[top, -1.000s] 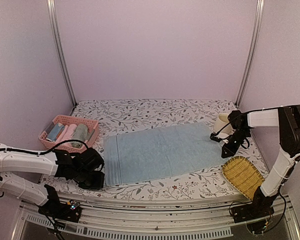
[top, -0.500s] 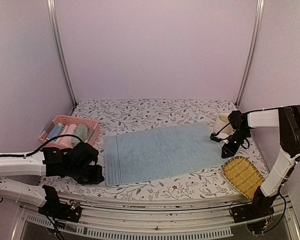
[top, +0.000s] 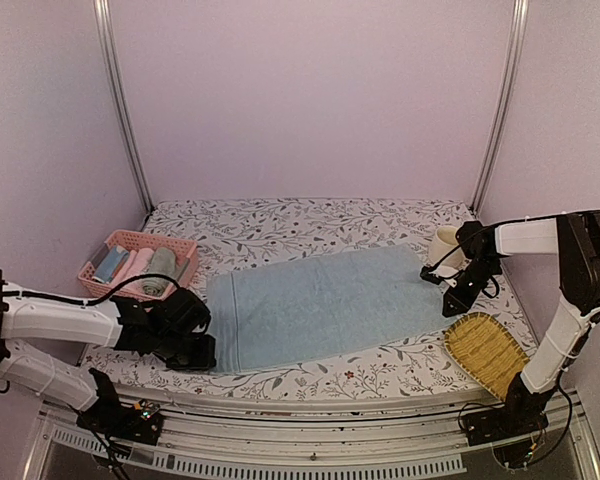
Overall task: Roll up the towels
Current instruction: Adjust the towel at the center of the board.
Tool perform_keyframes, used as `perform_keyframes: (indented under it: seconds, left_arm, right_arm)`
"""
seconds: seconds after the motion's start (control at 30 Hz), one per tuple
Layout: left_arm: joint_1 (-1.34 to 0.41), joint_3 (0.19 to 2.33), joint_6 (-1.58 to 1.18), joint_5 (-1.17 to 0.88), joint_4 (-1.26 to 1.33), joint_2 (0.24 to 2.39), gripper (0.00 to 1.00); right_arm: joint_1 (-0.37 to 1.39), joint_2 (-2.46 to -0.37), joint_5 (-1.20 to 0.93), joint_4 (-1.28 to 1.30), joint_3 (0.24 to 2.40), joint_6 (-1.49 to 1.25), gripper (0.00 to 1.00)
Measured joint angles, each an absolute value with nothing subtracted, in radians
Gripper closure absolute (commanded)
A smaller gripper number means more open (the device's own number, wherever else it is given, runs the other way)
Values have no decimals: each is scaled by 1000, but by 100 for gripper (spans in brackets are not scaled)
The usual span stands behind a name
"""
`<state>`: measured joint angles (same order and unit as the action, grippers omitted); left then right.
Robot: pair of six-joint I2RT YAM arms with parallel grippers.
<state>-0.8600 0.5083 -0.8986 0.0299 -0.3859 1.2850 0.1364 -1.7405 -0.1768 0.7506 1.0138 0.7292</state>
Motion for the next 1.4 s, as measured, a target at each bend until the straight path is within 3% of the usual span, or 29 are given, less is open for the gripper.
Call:
perform_keyframes:
  seconds: [0.3,0.53,0.57,0.6,0.7,0.83,1.13,1.4]
  left_arm:
    - [-864,291,-1021,-27,-455,911,100]
    - [-861,405,-1012,-9,-575,877,97]
    - [-857,449,-999,2,-589,888,82]
    - [-847,496,-987,10,-598,903,76]
    - [-778,615,-930,24,-604,978,67]
    - [-648,738,-839,36,-560,1127,65]
    - [-566,909,-700,26,-445,1420,65]
    - [-503,949,-636,12,-418,1523,60]
  right_arm:
    - [136,-1741,-182,753,1014,729,80]
    - [136,-1740,-252,872,1108,719,68]
    - [136,-1740,-266,894,1152,715,68]
    - [136,-1740,-276,905,1193,712,68]
    - [136,-1740,-303,932,1359,688,68]
    - [136,-1785,-322,942,1559,646,69]
    - [136,-2072,-316,934,1892,552,71]
    - [136,-2285,-306,934,2076,505,67]
